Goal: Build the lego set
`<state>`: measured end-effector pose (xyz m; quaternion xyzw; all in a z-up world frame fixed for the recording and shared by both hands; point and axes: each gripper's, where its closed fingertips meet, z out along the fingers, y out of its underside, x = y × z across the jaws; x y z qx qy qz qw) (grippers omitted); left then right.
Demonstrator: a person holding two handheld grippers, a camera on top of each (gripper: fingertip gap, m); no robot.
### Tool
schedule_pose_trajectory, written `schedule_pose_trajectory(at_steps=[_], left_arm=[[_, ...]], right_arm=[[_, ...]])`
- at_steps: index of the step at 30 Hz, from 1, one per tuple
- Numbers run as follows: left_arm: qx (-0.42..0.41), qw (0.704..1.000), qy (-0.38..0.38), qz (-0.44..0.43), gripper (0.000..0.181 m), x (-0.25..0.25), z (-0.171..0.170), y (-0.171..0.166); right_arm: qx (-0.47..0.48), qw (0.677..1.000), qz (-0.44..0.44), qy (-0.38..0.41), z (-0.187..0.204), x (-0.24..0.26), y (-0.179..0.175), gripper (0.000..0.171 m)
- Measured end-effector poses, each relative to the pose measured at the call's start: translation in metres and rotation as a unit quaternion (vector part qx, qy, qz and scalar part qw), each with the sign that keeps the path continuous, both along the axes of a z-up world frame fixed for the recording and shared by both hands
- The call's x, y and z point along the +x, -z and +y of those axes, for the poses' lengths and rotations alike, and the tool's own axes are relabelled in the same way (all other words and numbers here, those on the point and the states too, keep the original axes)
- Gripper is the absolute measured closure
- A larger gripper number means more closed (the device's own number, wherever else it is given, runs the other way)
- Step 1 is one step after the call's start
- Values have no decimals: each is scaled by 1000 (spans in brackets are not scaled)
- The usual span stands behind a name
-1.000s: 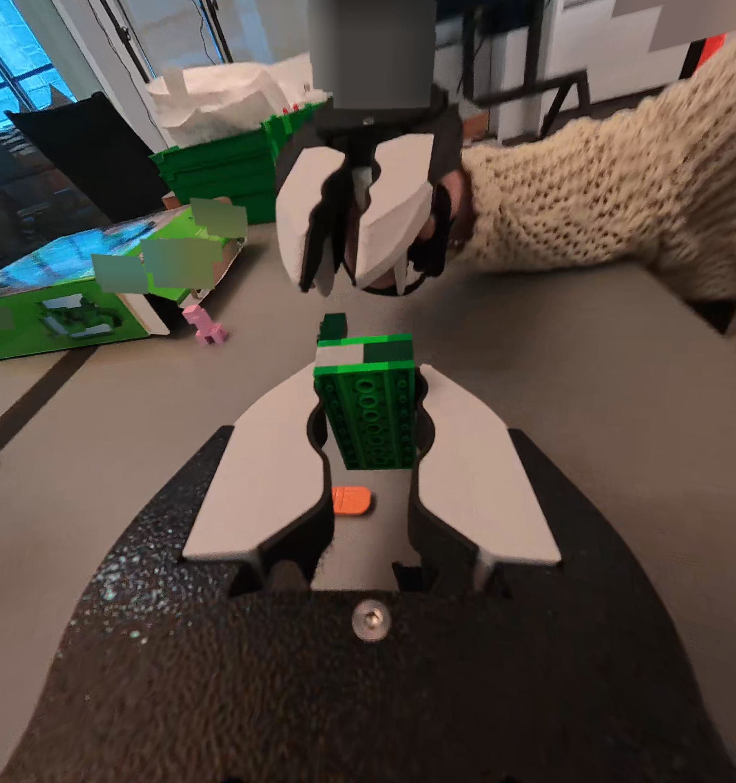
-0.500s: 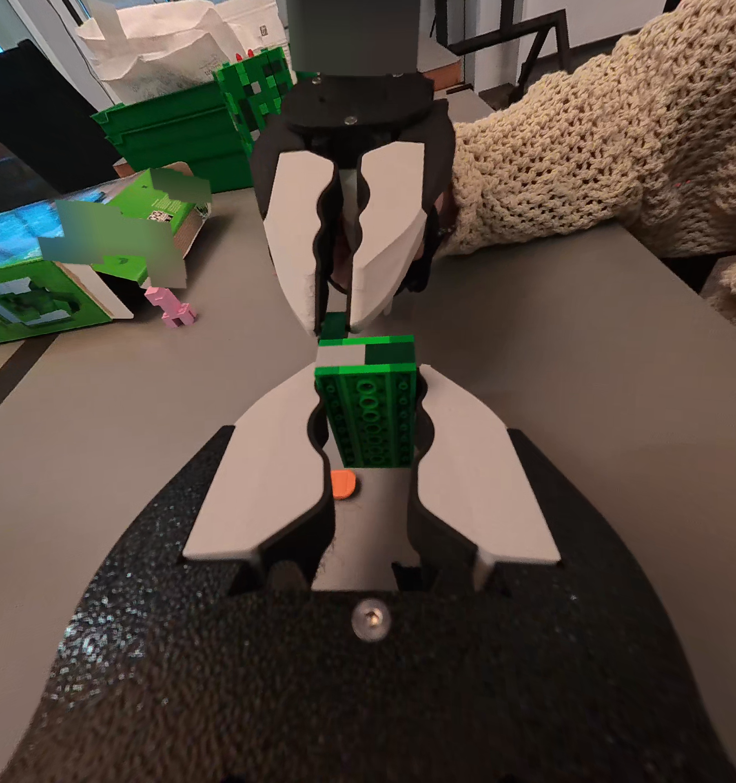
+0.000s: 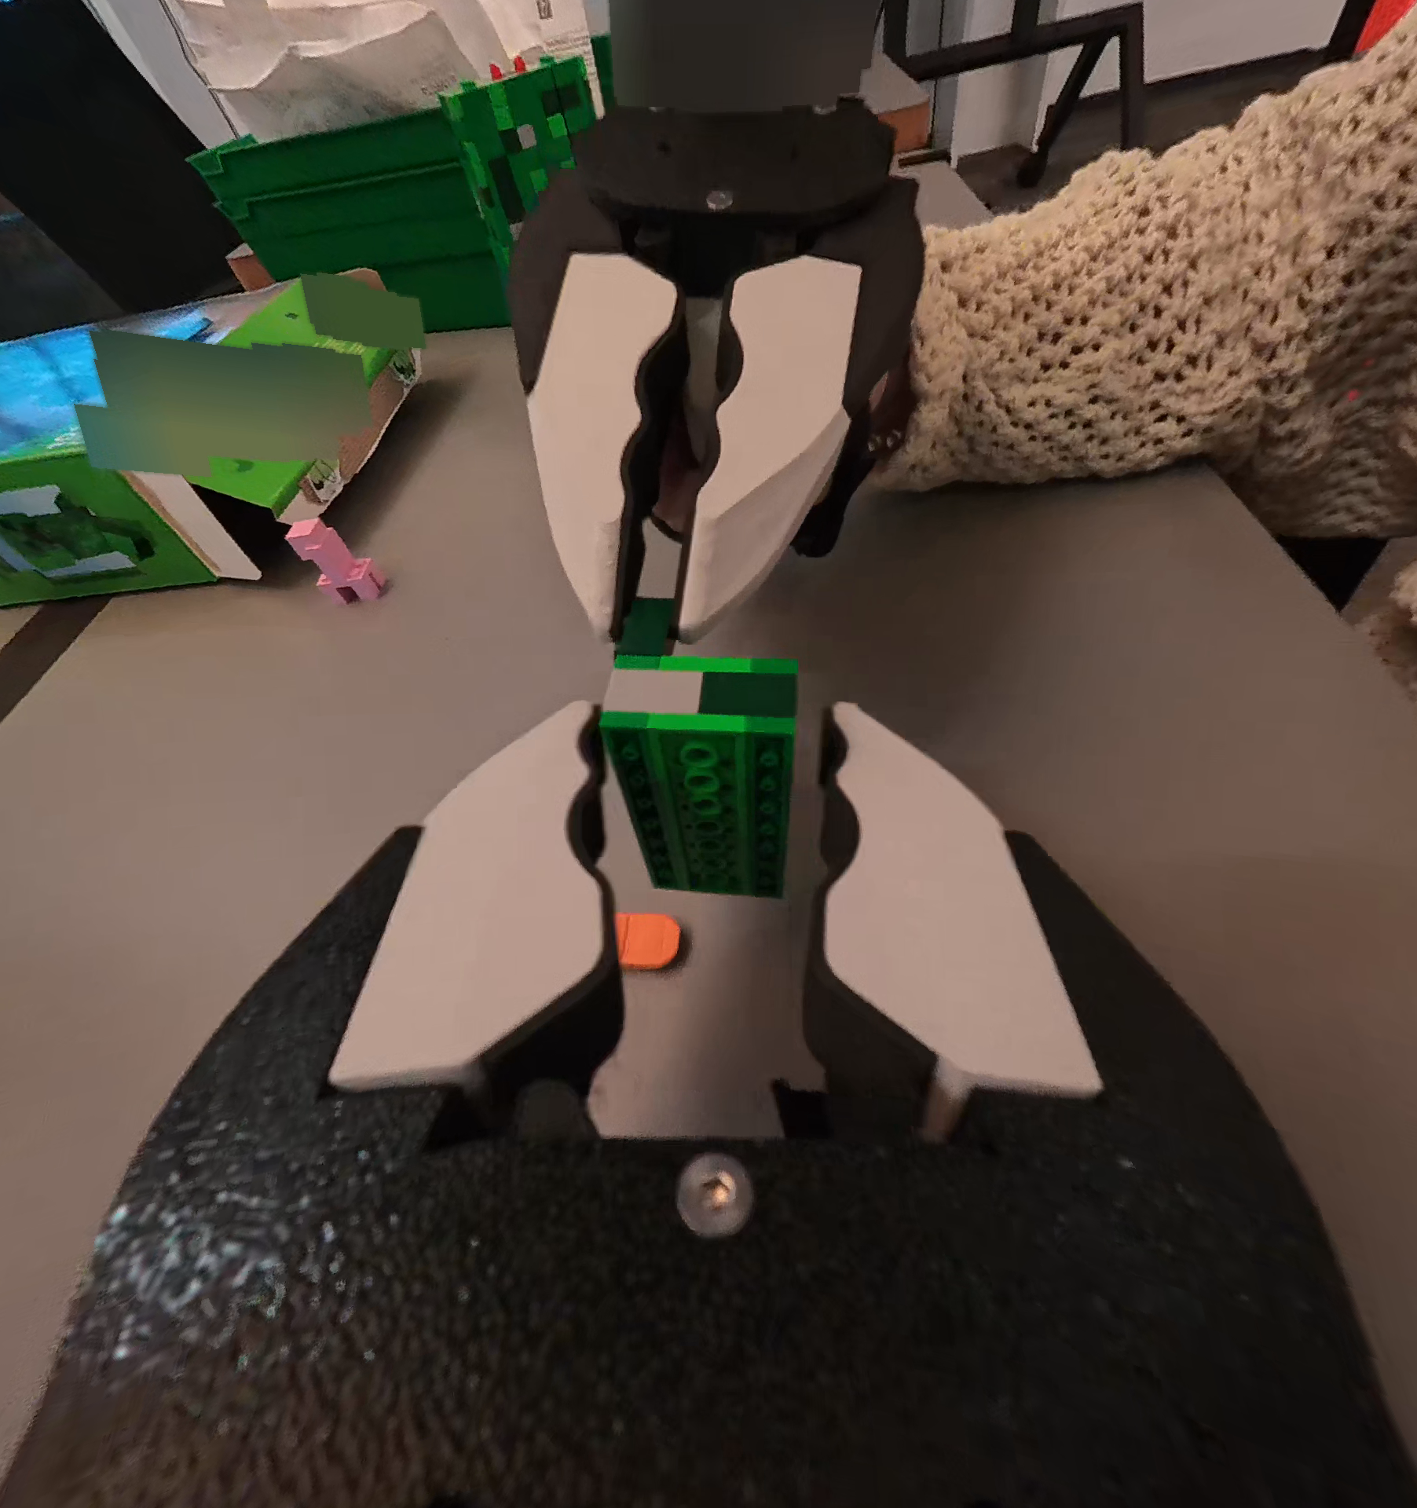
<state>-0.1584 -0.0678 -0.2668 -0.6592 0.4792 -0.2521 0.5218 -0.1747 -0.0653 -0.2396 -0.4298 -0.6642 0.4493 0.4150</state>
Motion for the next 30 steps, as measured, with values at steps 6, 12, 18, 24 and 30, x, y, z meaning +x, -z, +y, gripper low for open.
schedule_pose_trajectory(at_steps=[6,12,18,24,30], left_arm=[[9,997,19,-68,129,-8,-6,-15],[5,997,22,-76,146,-11,-6,-17],[9,997,25,-76,146,-8,-8,-17],[9,998,25,-62,146,-7,-8,-17],[4,998,33,-51,146,-6,-11,-15]], right_arm=[[-28,1000,6,-4,5,1,5,162],[-19,1000,8,-9,2,0,7,162],[-20,1000,10,-15,0,1,5,162],[10,1000,-8,-8,-1,2,6,162],[24,999,-16,-13,-4,4,6,162]])
